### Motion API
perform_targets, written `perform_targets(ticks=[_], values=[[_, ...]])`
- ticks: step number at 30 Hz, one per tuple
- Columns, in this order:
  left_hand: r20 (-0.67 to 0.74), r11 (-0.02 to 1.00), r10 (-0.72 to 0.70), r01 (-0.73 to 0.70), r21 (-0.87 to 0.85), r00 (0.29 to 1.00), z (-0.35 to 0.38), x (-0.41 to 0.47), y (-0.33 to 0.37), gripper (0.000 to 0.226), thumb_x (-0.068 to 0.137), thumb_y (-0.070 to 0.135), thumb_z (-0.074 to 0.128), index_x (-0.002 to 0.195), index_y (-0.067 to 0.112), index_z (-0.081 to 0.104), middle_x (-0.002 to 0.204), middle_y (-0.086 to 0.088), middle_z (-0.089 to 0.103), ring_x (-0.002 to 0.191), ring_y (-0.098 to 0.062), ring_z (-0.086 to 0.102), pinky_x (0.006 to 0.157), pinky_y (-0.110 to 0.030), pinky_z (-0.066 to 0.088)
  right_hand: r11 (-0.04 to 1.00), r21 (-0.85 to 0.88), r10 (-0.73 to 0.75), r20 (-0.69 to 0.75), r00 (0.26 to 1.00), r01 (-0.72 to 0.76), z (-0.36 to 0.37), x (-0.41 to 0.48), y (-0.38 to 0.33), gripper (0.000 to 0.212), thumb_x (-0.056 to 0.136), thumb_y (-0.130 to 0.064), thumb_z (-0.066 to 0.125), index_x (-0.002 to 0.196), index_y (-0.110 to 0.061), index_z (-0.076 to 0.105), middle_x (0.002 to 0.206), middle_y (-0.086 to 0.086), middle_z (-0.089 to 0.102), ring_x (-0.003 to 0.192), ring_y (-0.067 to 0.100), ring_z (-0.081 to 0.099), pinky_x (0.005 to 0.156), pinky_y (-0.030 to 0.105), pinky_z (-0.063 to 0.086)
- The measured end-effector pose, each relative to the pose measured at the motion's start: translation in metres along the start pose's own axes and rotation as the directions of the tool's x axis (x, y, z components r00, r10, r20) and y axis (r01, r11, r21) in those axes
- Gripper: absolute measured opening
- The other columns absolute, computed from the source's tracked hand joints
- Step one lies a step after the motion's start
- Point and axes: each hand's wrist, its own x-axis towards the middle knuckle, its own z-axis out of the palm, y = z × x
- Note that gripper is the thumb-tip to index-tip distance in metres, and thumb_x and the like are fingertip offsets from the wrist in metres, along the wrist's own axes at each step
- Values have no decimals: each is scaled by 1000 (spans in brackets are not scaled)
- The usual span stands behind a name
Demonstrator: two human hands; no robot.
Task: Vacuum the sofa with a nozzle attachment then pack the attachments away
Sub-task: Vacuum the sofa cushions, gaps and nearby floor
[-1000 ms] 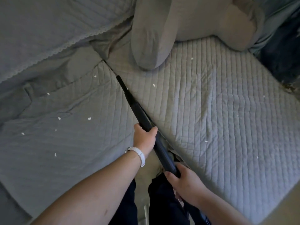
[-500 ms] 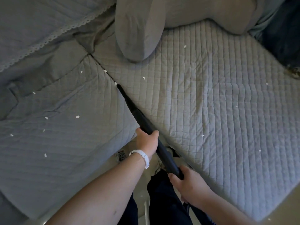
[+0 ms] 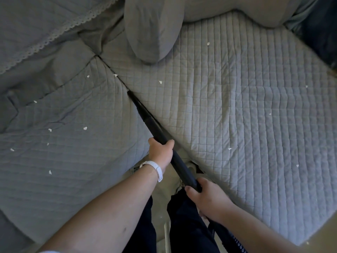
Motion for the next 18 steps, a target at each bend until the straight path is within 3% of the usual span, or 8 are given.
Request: perform_targets(ticks=[7, 13, 18], values=[[4, 1000, 13, -13, -6, 1000, -7, 14, 2, 38, 91, 28, 62, 119, 18, 39, 103, -4, 61, 89, -18, 61, 72, -32, 47, 1000, -14, -17, -6, 1000, 17, 8, 6, -9, 21, 93, -44, 54, 101, -24, 57, 67, 2, 65, 42, 10, 58, 41, 20, 45], [6, 999, 46, -46, 8, 999, -18, 30, 3, 41, 90, 29, 63, 121, 16, 40, 103, -3, 60, 89, -17, 61, 65, -29, 45, 1000, 2, -21, 0, 1000, 21, 19, 16, -20, 20, 93, -44, 55, 98, -25, 56, 66, 1, 64, 44, 11, 59, 42, 21, 48], [4, 999, 51, -51, -2, 999, -24, 42, 8, 47, 90, 30, 65, 127, 16, 40, 110, -5, 60, 95, -21, 62, 70, -30, 48, 999, 10, -33, -4, 999, 33, 24, 27, -28, 18, 94, -44, 55, 99, -26, 55, 66, 1, 64, 45, 11, 60, 43, 21, 48]])
